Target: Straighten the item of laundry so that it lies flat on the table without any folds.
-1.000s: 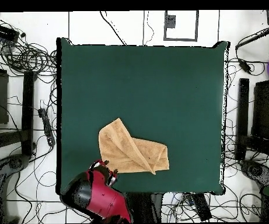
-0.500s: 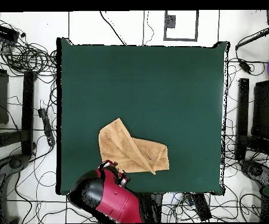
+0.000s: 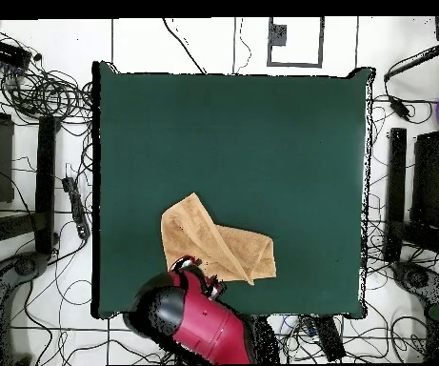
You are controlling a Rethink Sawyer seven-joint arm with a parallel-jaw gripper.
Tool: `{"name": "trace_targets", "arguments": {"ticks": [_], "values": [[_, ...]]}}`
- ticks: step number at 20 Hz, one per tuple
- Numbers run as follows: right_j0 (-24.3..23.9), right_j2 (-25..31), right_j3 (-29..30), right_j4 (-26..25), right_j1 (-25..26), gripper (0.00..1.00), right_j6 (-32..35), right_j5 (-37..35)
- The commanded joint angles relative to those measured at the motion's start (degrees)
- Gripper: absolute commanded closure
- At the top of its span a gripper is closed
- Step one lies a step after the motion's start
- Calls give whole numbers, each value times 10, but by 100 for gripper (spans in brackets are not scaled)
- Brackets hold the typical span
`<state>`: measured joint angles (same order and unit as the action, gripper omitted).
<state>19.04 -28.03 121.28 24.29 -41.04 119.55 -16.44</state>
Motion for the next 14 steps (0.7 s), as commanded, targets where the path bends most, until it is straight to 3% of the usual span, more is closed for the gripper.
{"name": "trace_targets", "arguments": {"ticks": [1, 7, 14], "values": [[-31, 76, -25, -30, 27, 0, 47, 16], [-89, 101, -40, -76, 29, 0, 10, 28], [-149, 159, -34, -105, 70, 0, 53, 130]]}}
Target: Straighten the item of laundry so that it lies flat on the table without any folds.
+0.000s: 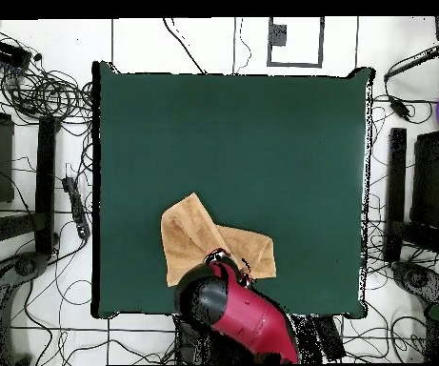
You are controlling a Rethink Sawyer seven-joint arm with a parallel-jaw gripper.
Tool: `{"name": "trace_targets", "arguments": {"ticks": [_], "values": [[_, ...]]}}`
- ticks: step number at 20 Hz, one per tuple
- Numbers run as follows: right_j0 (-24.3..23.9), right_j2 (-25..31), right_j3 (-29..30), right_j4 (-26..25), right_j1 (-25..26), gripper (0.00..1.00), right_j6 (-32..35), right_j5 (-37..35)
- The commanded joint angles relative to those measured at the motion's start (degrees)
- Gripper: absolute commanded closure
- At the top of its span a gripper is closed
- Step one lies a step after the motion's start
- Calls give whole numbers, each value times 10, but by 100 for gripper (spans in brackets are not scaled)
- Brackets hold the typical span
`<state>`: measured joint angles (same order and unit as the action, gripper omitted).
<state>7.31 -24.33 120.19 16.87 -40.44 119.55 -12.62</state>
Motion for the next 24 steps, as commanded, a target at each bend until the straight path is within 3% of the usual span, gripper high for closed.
{"name": "trace_targets", "arguments": {"ticks": [1, 10, 24], "values": [[-38, 127, -25, -34, 69, 0, 55, 99], [-70, 176, -16, -17, 118, 0, 108, 155], [-78, 200, -23, -24, 156, 0, 101, 183]]}}
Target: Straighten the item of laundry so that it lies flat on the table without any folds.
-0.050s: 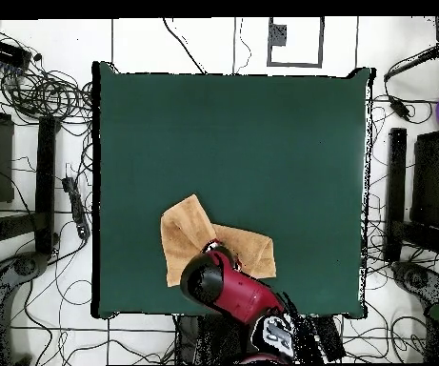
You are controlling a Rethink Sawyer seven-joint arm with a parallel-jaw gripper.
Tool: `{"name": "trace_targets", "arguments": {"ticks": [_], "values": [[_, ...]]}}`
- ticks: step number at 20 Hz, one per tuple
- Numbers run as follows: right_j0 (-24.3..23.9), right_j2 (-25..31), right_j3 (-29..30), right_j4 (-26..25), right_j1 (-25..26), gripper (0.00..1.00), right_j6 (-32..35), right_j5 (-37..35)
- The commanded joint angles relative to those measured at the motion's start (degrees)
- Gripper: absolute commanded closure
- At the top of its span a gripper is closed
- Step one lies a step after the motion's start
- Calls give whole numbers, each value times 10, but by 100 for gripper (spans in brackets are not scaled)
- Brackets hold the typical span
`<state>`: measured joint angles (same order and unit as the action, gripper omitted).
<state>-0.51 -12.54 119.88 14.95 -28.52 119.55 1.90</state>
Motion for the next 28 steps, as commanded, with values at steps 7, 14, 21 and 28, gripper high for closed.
{"name": "trace_targets", "arguments": {"ticks": [7, 14, 21, 28], "values": [[-9, 82, -8, -8, 32, 0, 94, 26], [-17, 67, -11, -28, -9, 0, 53, -32], [31, -20, -119, -149, -137, 0, -113, -212], [-33, 77, -139, -267, -207, 0, -160, -294]]}}
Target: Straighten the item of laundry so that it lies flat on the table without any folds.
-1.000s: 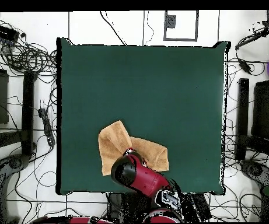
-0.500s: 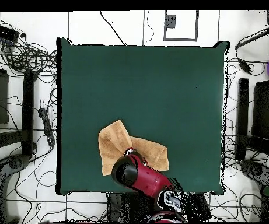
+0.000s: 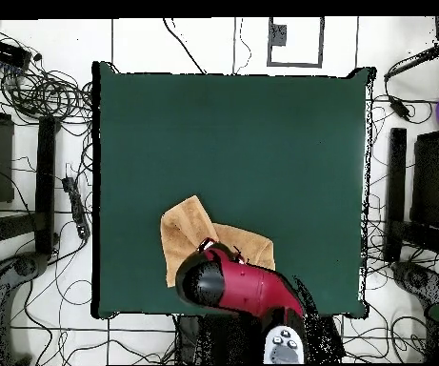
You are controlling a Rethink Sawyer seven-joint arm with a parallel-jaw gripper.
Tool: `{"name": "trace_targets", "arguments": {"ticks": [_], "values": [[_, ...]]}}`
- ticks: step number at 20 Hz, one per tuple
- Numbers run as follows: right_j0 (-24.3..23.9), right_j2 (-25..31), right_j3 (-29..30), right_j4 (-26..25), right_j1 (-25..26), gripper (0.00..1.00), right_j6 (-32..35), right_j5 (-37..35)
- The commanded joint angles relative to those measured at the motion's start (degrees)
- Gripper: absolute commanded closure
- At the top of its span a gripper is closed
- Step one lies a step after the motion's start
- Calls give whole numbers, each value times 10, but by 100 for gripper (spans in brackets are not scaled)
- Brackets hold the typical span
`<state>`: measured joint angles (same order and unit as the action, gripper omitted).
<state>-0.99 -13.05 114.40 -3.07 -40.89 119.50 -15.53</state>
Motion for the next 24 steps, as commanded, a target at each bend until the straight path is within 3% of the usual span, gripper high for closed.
{"name": "trace_targets", "arguments": {"ticks": [1, 4, 11, 16, 24], "values": [[-40, 96, -87, -99, -86, 0, -166, -131], [-72, 143, -78, -145, -88, 0, -198, -141], [-146, 237, -19, -236, -57, 0, -196, -99], [-130, 256, -5, -294, -36, 0, -130, -65], [-151, 312, 15, -322, -23, 0, -100, -69]]}}
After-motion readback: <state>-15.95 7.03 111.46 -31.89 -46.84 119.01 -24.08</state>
